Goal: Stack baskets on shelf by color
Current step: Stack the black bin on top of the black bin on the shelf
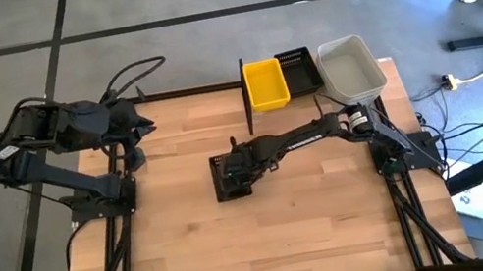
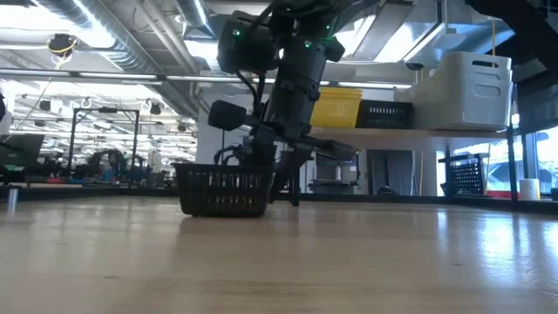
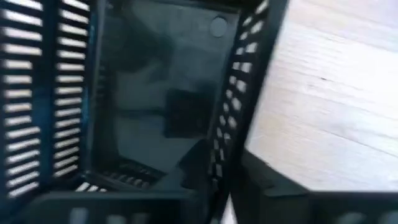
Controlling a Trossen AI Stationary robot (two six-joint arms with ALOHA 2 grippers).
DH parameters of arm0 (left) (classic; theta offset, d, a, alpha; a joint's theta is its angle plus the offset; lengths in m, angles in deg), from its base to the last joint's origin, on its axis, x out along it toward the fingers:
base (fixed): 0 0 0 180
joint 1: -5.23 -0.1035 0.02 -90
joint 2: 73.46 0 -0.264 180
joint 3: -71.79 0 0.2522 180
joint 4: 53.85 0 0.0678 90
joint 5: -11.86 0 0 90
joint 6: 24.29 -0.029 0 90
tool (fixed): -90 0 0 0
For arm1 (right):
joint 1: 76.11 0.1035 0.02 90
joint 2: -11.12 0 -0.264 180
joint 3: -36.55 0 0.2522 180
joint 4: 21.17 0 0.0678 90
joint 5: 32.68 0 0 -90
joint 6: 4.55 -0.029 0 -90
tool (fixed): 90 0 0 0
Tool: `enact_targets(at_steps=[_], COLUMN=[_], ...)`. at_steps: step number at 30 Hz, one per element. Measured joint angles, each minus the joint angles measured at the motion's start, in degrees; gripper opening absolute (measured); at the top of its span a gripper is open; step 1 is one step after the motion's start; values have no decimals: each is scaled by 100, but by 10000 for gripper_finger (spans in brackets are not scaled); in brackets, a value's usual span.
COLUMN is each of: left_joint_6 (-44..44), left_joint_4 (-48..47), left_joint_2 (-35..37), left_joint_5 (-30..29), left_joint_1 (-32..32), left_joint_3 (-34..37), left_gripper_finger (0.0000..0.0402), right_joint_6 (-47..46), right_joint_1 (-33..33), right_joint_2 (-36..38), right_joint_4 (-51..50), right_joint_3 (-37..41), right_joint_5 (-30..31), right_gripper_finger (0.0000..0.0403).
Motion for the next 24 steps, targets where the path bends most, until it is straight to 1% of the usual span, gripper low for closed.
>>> enact_targets(at_steps=[2,3,6,10,12,14,16,19,20,22,24], left_joint_6=[0,0,0,0,0,0,0,0,-1,-62,-149], left_joint_4=[-2,-2,-26,-53,-102,-121,-185,-247,-243,-243,-244], left_joint_2=[0,0,0,0,-2,-2,-2,-2,-2,2,11], left_joint_5=[0,0,0,0,0,0,0,-2,-2,-4,-3], left_joint_1=[0,0,0,0,0,0,0,0,0,0,0], left_joint_3=[0,0,0,0,0,0,0,0,0,0,0], left_gripper_finger=[49,49,49,49,49,49,49,49,49,49,49], right_joint_6=[118,144,165,298,322,393,457,453,432,250,39], right_joint_1=[-1,2,4,111,155,186,218,291,306,315,317], right_joint_2=[0,1,8,135,197,234,271,293,345,783,1142], right_joint_4=[31,12,-38,-146,-508,-1137,-1957,-3256,-3502,-3459,-3634], right_joint_3=[0,-19,-224,-768,-1139,-1688,-2375,-3506,-3630,-3256,-3015], right_joint_5=[-10,-69,-385,-431,-434,-421,-237,280,448,649,810], right_gripper_finger=[17,11,7,3,2,2,2,1,1,1,1])
